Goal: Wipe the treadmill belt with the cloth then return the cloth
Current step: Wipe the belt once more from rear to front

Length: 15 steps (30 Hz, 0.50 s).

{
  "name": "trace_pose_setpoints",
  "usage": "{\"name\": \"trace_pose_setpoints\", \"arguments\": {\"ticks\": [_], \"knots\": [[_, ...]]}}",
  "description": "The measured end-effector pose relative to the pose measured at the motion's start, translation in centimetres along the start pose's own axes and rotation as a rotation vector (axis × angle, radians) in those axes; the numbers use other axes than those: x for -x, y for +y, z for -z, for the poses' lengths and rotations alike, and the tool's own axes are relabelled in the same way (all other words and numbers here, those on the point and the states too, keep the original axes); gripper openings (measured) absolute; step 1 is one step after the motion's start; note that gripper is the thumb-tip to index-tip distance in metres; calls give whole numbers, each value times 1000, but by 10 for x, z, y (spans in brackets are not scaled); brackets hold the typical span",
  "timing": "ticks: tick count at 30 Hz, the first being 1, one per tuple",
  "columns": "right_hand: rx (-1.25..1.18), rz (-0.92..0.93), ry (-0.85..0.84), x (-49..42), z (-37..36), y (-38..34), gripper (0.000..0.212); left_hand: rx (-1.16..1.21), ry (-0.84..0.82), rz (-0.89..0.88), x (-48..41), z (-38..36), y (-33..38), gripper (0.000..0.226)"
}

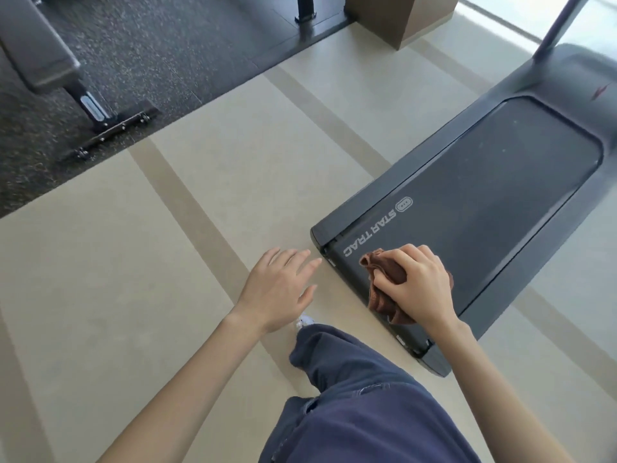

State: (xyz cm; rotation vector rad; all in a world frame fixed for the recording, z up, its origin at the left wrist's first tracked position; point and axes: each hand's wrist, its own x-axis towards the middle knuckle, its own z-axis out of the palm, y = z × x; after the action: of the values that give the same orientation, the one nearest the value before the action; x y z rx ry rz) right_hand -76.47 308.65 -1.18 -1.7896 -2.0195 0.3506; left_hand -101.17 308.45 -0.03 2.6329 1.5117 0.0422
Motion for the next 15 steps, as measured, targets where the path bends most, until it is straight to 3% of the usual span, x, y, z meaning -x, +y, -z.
{"name": "trace_pose_setpoints", "arguments": {"ticks": [11,15], "knots": [[5,-155,106,-93,-24,-37,30,-18,104,-274,-110,18,-104,42],[15,-289,113,-105,-51,-54,29,-46,48,-385,-138,9,-154,42]]}}
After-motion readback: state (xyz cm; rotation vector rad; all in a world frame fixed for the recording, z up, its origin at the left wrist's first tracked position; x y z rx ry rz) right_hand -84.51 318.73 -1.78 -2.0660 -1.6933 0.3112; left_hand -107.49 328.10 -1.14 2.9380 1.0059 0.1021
